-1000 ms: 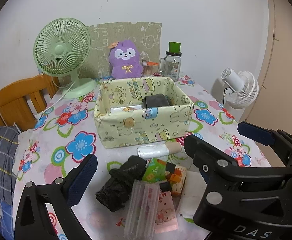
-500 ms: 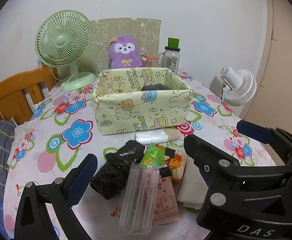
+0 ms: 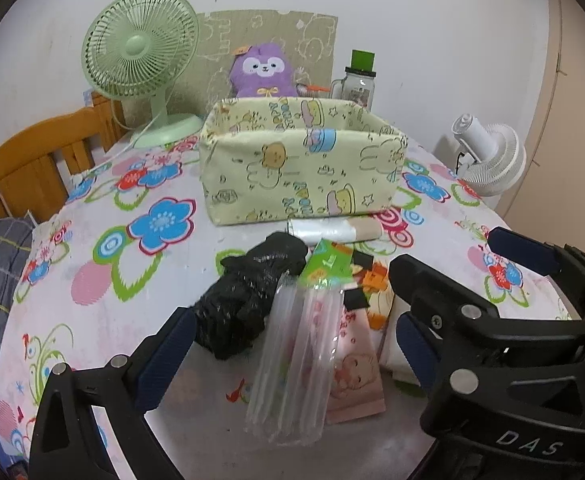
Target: Organize soft objects
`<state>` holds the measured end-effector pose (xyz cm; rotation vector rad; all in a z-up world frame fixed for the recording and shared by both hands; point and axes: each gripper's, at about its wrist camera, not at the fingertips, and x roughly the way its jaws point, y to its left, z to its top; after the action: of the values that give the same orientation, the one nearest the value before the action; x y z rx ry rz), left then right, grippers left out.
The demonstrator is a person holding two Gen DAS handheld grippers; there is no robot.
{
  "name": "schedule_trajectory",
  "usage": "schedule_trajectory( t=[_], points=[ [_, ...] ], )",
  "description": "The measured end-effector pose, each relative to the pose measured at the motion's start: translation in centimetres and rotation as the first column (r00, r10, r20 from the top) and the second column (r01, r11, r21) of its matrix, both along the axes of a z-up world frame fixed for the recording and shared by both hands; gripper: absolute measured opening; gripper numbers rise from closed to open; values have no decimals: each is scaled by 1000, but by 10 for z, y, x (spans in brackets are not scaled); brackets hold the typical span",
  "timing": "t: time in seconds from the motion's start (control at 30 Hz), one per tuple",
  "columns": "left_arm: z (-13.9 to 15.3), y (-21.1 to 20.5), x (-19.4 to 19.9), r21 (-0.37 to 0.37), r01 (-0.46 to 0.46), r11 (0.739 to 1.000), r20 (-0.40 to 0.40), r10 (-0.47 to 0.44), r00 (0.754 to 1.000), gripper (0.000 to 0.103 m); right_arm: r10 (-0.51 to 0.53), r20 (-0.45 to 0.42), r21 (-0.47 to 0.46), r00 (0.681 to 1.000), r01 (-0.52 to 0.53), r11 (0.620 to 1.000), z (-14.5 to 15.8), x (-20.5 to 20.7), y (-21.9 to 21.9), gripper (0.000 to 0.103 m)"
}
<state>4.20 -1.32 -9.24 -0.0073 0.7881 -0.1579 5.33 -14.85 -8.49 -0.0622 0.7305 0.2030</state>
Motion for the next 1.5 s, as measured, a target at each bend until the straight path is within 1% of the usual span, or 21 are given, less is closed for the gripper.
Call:
schedule_trajectory(
  t=[0.1,0.17,0.27,0.4,0.5,0.57,0.63,0.7,0.87,1.0,1.13,1.2,1.27,1.33,1.37,1.4,1.43,1.5],
  points=[
    [-7,0,-1,2,7,1000,-16,-7,1000,99,3,-11,-12,1000,-4,1000,-6,-1,1,96],
    [-11,0,0,6,13,1000,-26,-12,1000,92,4,-25,-14,1000,-4,1000,-11,0,1,96],
    [-17,-1,-1,7,8,1000,-37,-8,999,85,-2,-42,-14,999,1,1000,-16,0,0,96],
    [-22,0,-2,-5,9,1000,-55,-9,998,83,-4,-59,-15,998,3,1000,-22,-1,0,96],
    [-27,-1,-1,-3,16,1000,-70,-16,997,79,-10,-79,-20,997,8,1000,-28,0,0,96],
    [-31,-2,0,-7,18,1000,-82,-19,996,70,-19,-108,-18,994,17,1000,-34,3,-2,96],
    [-35,-2,2,-23,19,1000,-100,-21,995,68,-24,-129,-12,991,22,1000,-38,6,-4,96],
    [-36,-2,1,-32,13,999,-97,-16,995,65,-23,-143,-2,990,23,1000,-41,7,-5,96],
    [-36,-6,-2,-33,19,999,-88,-22,996,53,-46,-155,-6,987,45,999,-44,8,-10,96],
    [-35,-8,-1,-44,26,999,-98,-30,995,48,-83,-183,4,980,85,996,-49,13,-18,96],
    [-35,-12,0,-29,33,999,-96,-35,995,46,-93,-211,29,973,101,994,-55,18,-22,96],
    [-35,-13,0,-25,33,999,-95,-36,995,46,-89,-229,47,969,103,994,-58,21,-23,94],
    [-35,-14,1,-28,36,999,-98,-39,994,45,-84,-245,65,966,103,993,-60,23,-24,87],
    [-35,-14,1,-26,39,999,-100,-41,994,43,-82,-239,67,968,101,993,-60,21,-22,84],
    [-35,-15,1,-26,42,999,-101,-44,994,42,-79,-235,67,969,97,993,-59,20,-20,79],
    [-35,-17,2,-25,46,999,-102,-49,994,41,-74,-233,69,970,92,993,-58,19,-19,77],
    [-35,-19,2,-22,50,999,-102,-52,993,40,-71,-230,70,971,89,994,-58,18,-18,72],
    [-35,-24,2,-14,62,998,-101,-63,993,39,-73,-214,54,974,86,995,-55,16,-15,65]
  ],
)
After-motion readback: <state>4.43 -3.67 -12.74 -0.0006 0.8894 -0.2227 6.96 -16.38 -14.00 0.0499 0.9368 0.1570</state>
